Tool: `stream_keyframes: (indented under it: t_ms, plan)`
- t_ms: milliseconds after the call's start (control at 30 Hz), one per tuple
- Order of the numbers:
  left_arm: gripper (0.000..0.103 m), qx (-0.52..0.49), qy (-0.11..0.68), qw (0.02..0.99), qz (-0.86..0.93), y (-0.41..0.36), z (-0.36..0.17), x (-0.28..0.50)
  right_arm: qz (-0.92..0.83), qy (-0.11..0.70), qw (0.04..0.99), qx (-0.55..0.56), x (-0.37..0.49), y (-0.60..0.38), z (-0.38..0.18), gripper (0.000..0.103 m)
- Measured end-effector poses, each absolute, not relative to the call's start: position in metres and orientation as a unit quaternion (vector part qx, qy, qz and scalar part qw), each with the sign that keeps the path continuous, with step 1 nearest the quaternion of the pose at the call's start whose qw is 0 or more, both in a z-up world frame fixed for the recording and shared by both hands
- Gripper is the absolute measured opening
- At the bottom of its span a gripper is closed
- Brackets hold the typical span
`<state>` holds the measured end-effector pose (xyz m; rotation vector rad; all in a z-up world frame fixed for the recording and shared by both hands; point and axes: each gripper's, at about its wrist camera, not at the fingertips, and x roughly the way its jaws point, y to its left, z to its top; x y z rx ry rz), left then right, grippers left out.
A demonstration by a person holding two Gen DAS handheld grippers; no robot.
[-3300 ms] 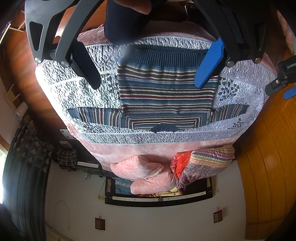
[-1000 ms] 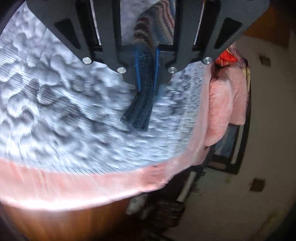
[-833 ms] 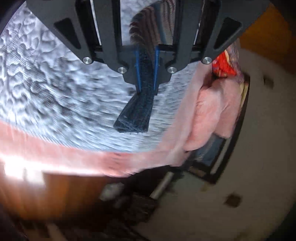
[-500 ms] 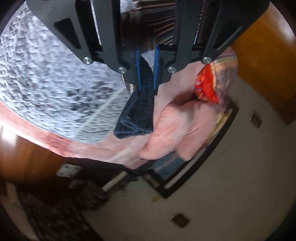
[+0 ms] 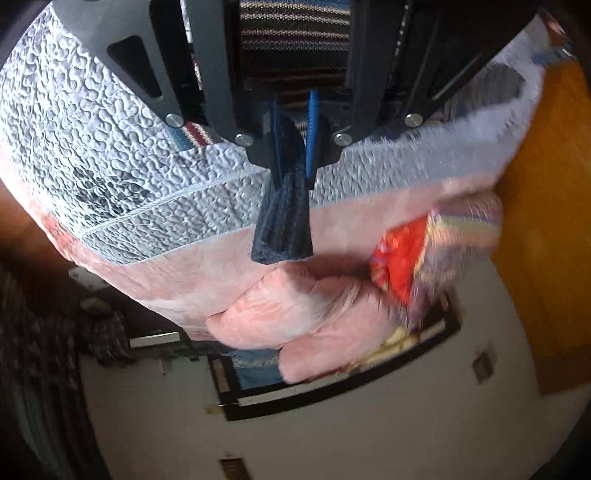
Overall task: Fold small clothes
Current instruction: 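Carry the held sleeve across the sweater body and lay it down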
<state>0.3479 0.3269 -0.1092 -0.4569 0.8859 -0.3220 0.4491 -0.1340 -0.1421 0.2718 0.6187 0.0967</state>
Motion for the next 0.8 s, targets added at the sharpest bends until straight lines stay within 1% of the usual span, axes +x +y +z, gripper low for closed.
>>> stream_keyframes:
  t_ms: [100, 233, 400, 500, 567, 600, 633, 667, 700, 800]
  plan:
    - [0.099, -0.222, 0.425, 0.862, -0.165, 0.322, -0.114, 0.36, 0.05, 0.322, 0.942, 0.086, 0.455, -0.094, -0.167, 0.01]
    - [0.099, -0.223, 0.436, 0.853, -0.182, 0.31, -0.125, 0.377, 0.053, 0.357, 0.932, 0.013, 0.461, -0.037, -0.214, 0.01]
    - [0.099, -0.232, 0.456, 0.836, -0.2, 0.296, -0.149, 0.4, 0.059, 0.404, 0.91, -0.064, 0.464, 0.023, -0.284, 0.01]
    - [0.099, -0.236, 0.477, 0.821, -0.207, 0.286, -0.169, 0.416, 0.066, 0.436, 0.892, -0.096, 0.465, 0.045, -0.315, 0.01]
    - [0.099, -0.246, 0.49, 0.81, -0.21, 0.282, -0.182, 0.425, 0.082, 0.45, 0.884, -0.097, 0.459, 0.053, -0.329, 0.021]
    - [0.099, -0.257, 0.499, 0.799, -0.215, 0.279, -0.192, 0.431, 0.087, 0.449, 0.884, -0.095, 0.457, 0.054, -0.331, 0.042]
    - [0.099, -0.266, 0.507, 0.79, -0.218, 0.276, -0.199, 0.436, 0.096, 0.448, 0.884, -0.089, 0.451, 0.053, -0.332, 0.061]
    - [0.099, -0.282, 0.518, 0.777, -0.22, 0.272, -0.209, 0.443, 0.098, 0.445, 0.886, -0.082, 0.446, 0.049, -0.329, 0.064]
    - [0.099, -0.294, 0.524, 0.768, -0.224, 0.269, -0.215, 0.448, 0.1, 0.44, 0.89, -0.062, 0.437, 0.041, -0.325, 0.064]
    - [0.099, -0.332, 0.546, 0.73, -0.242, 0.249, -0.241, 0.464, 0.087, 0.442, 0.892, 0.036, 0.41, 0.004, -0.315, 0.063]
